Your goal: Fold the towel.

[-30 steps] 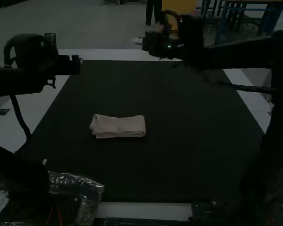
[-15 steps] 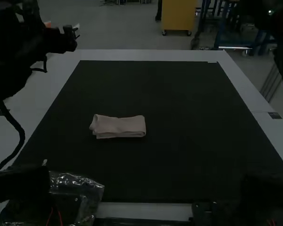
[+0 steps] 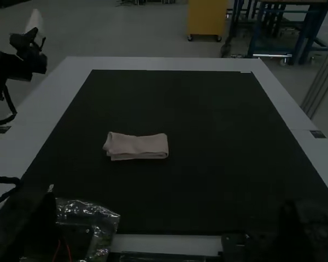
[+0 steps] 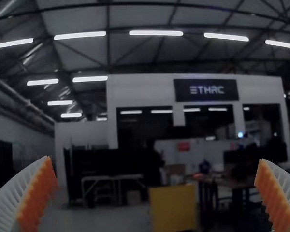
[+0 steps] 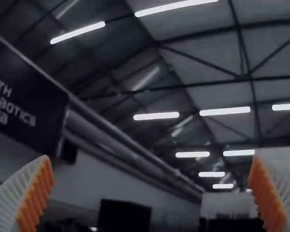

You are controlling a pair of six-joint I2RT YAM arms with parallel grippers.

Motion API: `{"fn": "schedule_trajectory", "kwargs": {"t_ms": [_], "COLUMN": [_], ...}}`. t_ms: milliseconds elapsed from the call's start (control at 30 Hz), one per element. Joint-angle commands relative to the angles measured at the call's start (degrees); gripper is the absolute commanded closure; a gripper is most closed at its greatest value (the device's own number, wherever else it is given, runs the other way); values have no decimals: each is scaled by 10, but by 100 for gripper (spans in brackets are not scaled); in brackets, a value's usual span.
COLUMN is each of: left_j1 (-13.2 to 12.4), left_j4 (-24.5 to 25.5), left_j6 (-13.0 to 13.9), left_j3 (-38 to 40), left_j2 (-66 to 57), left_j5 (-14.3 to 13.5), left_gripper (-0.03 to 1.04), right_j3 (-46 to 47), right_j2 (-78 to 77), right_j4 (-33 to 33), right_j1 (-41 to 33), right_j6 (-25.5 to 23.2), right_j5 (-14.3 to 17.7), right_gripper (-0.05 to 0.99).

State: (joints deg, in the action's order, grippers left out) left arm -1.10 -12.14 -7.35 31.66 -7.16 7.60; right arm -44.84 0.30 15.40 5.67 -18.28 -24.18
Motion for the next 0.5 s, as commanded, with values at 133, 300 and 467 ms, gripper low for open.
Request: {"fn": "schedule_trajectory", "kwargs": {"t_ms": [133, 300, 467], "left_j1": [-1, 1, -4], "left_j4": [16, -28, -43], "left_j6": [31, 69, 139], "left_j3": [-62, -139, -210], "left_j2": [72, 72, 72], "left_j5": [-29, -28, -30], "left_gripper": [4, 4, 4], "right_j3": [56, 183, 299], "right_j2": [-3, -3, -3], "right_j4": [-34, 28, 62], "right_j1": [-9, -10, -10], "right_j6": [46, 166, 176], "right_j5": [141, 182, 230], "right_gripper": [1, 1, 1]}}
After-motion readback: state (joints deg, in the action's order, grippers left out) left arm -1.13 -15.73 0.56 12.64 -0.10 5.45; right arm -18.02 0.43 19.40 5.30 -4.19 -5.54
